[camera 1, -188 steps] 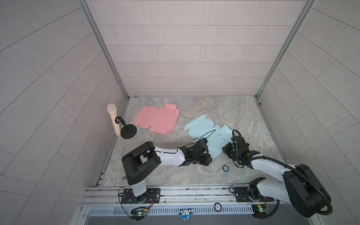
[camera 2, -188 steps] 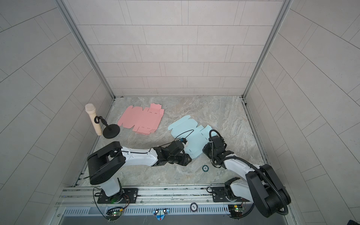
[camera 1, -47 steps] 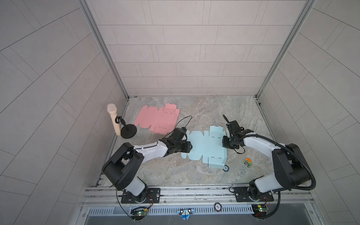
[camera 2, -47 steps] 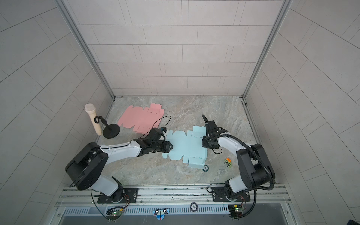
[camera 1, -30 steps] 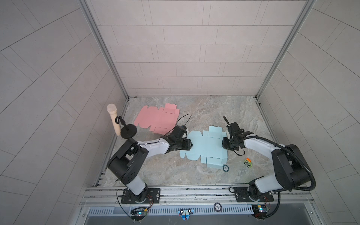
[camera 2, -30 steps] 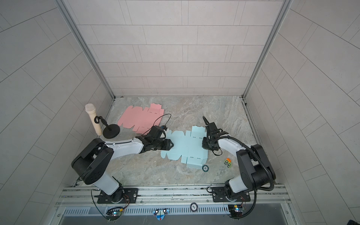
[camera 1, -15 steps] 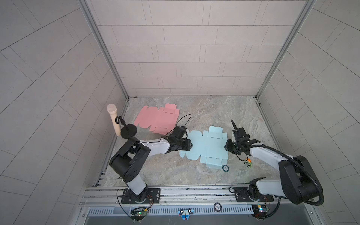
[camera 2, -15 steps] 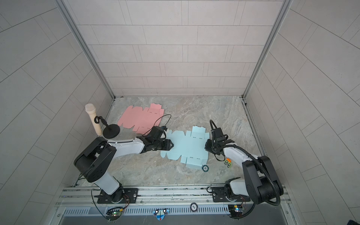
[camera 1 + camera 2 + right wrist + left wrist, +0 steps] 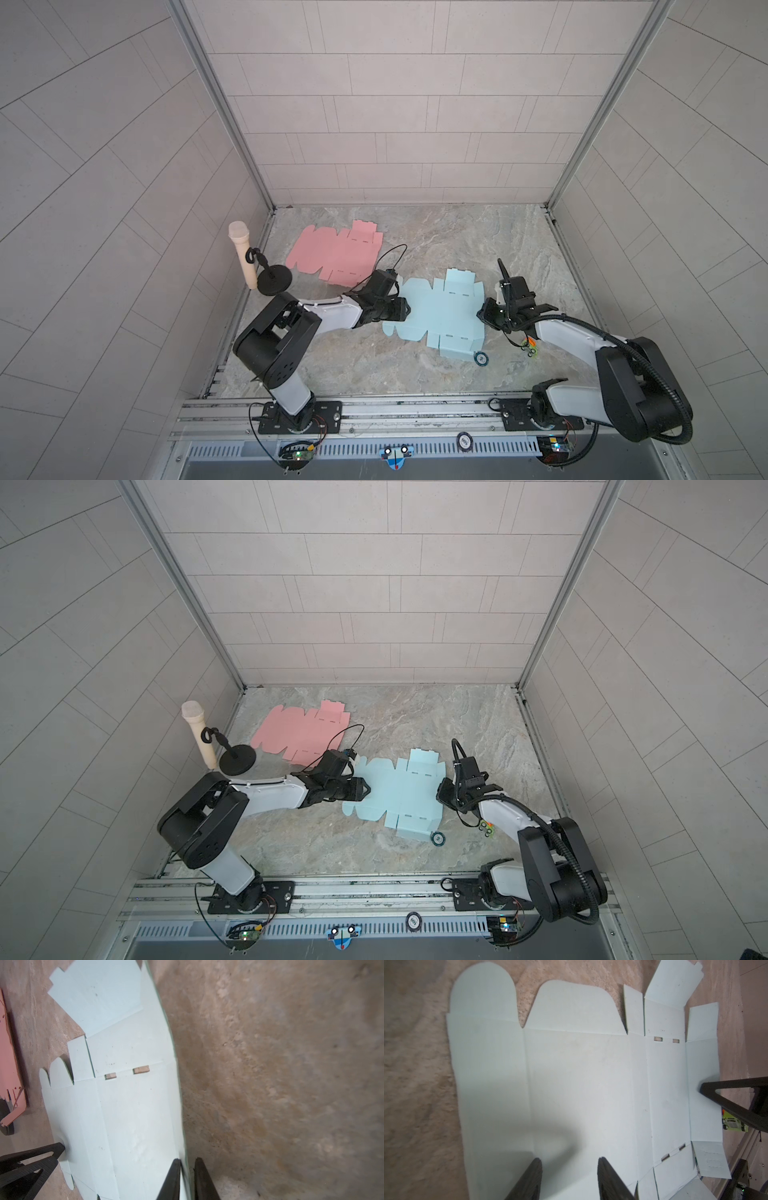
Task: Fold the paper box
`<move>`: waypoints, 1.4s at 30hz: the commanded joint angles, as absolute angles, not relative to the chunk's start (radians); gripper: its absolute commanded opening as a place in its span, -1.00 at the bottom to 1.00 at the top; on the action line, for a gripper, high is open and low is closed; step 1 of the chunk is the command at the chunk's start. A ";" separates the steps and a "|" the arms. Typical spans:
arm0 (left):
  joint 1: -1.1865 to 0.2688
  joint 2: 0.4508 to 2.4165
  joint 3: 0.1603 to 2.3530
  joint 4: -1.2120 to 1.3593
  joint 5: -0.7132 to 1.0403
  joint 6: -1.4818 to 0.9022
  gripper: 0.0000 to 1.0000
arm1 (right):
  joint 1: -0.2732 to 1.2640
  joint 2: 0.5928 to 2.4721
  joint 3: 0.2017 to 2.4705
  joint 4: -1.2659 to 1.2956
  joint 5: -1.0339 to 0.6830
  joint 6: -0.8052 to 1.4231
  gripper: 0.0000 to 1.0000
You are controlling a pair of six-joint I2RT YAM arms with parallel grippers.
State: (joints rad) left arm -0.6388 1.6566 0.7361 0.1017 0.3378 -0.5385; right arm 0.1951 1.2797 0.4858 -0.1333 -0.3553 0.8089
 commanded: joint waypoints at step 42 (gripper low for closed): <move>-0.654 1.622 1.143 -0.038 0.444 -0.622 -0.95 | 0.576 1.061 0.743 -0.337 -0.307 0.381 -1.00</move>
State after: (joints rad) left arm -0.6483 1.6051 1.0969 -0.0429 0.4633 -0.6044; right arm 0.5697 1.0786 0.7460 -0.3622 -0.2951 0.4149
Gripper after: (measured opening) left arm 0.037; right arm 0.066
